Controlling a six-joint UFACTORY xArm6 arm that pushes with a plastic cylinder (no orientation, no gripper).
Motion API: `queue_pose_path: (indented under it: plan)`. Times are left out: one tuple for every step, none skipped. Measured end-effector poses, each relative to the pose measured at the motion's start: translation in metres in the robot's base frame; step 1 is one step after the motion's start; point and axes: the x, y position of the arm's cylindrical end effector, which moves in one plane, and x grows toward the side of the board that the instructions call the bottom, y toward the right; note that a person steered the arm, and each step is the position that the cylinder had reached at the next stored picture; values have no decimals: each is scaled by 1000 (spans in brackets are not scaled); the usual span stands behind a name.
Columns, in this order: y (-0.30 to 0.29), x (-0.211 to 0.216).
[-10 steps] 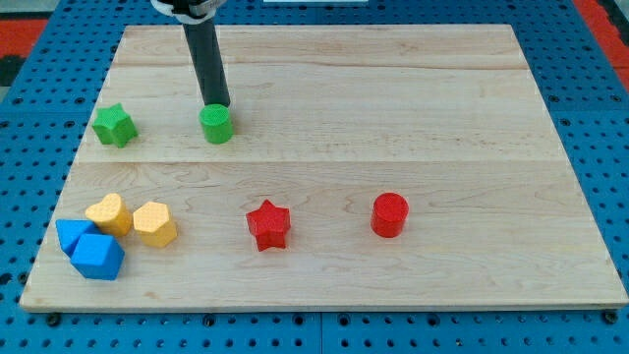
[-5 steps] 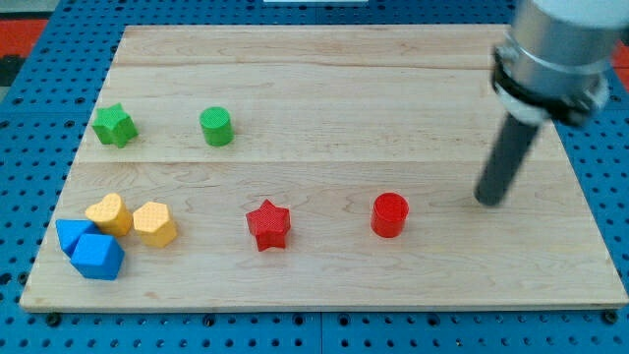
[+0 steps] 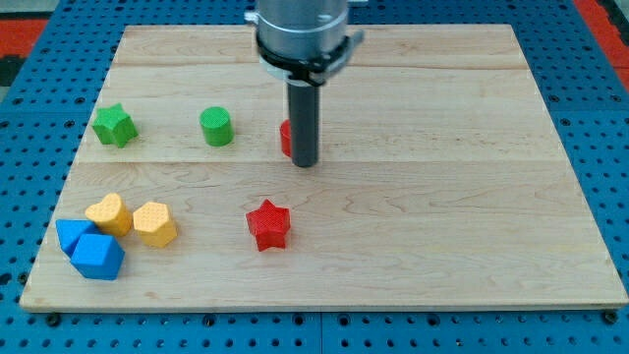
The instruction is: Move the red blocks at the center of the board
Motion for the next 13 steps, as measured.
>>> queue_pose_path:
  plan:
    - [-17,-5]
    - [20,51]
    - [35,130]
    - [-23,152]
    - [-55,127]
    - [-48,104]
    - [-12,104]
    - [27,107]
    - [59,111]
    - [71,99]
    - [79,77]
    - [93,61]
    - [98,38]
